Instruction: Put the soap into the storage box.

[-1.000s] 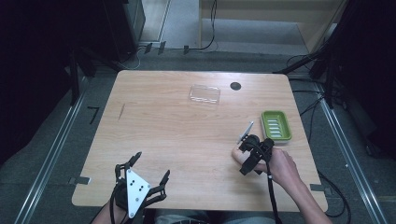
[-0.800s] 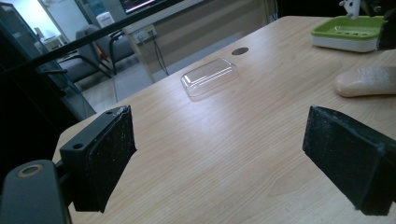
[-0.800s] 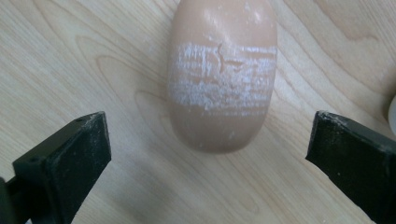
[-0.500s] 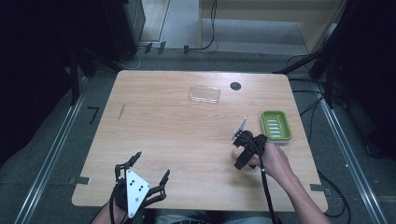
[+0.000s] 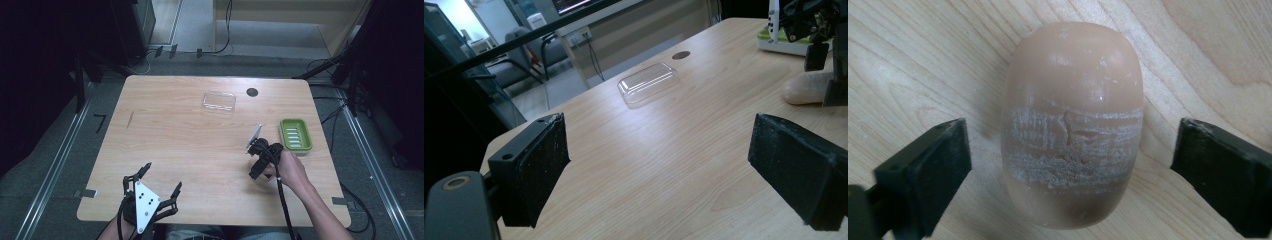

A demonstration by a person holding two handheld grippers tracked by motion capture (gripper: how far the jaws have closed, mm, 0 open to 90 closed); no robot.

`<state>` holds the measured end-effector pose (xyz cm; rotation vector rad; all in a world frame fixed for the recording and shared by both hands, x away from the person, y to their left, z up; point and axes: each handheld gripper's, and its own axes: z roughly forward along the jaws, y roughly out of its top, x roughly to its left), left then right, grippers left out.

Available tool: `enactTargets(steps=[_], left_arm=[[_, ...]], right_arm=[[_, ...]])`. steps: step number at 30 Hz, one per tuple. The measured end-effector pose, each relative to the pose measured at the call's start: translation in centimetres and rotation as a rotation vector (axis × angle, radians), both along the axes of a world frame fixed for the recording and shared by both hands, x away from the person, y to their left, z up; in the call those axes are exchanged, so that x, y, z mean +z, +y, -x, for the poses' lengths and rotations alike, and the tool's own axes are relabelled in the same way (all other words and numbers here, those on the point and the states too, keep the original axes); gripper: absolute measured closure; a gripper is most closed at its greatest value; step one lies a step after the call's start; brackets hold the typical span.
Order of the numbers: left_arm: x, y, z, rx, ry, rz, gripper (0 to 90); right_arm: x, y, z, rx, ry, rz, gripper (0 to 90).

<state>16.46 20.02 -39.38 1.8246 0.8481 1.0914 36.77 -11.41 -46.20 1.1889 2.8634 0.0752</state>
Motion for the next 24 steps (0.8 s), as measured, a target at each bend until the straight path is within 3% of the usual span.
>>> enactTargets(steps=[3,16,24], left_arm=[[0.00,0.02,0.00,0.001,-0.001,0.002,9.9],[0.00,0.00,-0.01,0.000,0.000,0.000,9.9],[0.00,0.00,0.00,0.000,-0.001,0.000,9.9]], right_arm=[[-0.15,0.09,0.05,0.000,0.013,-0.002,14.2],[-0.40,0.30,0.02,-0.013,0.017,0.019,28.5],[-0.31,0.59,0.07,-0.002,0.012,0.047,32.7]])
